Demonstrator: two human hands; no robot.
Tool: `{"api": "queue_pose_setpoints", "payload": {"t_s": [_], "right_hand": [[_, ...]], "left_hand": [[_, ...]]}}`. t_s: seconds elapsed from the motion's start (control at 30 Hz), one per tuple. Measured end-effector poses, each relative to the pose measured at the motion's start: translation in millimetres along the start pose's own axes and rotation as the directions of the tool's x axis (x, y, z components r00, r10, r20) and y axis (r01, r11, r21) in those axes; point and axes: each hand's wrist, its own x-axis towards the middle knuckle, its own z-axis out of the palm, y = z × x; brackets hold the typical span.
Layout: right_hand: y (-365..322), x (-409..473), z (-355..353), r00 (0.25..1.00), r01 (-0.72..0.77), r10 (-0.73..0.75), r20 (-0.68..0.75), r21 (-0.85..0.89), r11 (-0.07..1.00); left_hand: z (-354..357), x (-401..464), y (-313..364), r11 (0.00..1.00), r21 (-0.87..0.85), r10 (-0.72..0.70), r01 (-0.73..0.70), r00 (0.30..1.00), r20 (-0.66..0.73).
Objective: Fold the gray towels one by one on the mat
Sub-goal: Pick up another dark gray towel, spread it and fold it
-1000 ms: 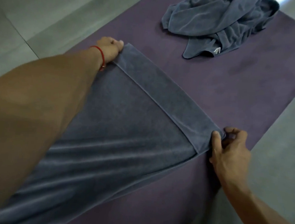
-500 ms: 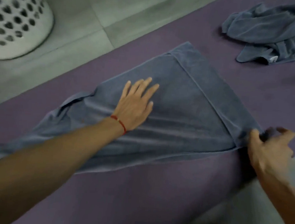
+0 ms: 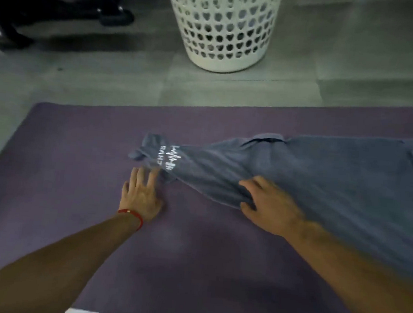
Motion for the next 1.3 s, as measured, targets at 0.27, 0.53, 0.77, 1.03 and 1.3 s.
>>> {"api": "queue_pose_setpoints", "payload": {"t_s": [0.27, 0.53, 0.77, 1.03, 1.3], "right_hand": [[-84.3, 86.6, 41.9, 0.997, -0.033, 0.051, 0.054, -0.296, 0.955], [-69.5, 41.3, 37.9, 0.977, 0.082, -0.083, -0.196, -0.013, 0.997], [-47.0, 37.3, 23.4, 0.994, 0.078, -0.085, 0.064, 0.103, 0.992], [-49.5, 164.6, -16.0, 0.991, 0.126, -0.127, -0.037, -0.007, 0.992], [-105.8, 246.4, 15.1, 0.983, 0.168, -0.163, 0.082, -0.055, 0.984]], "left_hand": [[10.1, 8.0, -12.4, 0.814, -0.537, -0.187, 0.223, 0.975, 0.122], [18.4, 44.9, 8.1, 0.735, -0.576, -0.36, 0.358, 0.926, 0.115], [28.8, 38.9, 52.3, 0.607, -0.781, -0.35, 0.145, 0.931, -0.1], [22.8, 50.1, 45.0, 0.657, -0.718, -0.347, 0.23, 0.938, -0.018], [-28.3, -24.8, -7.7, 0.622, -0.739, -0.412, 0.257, 0.911, -0.03]]}}
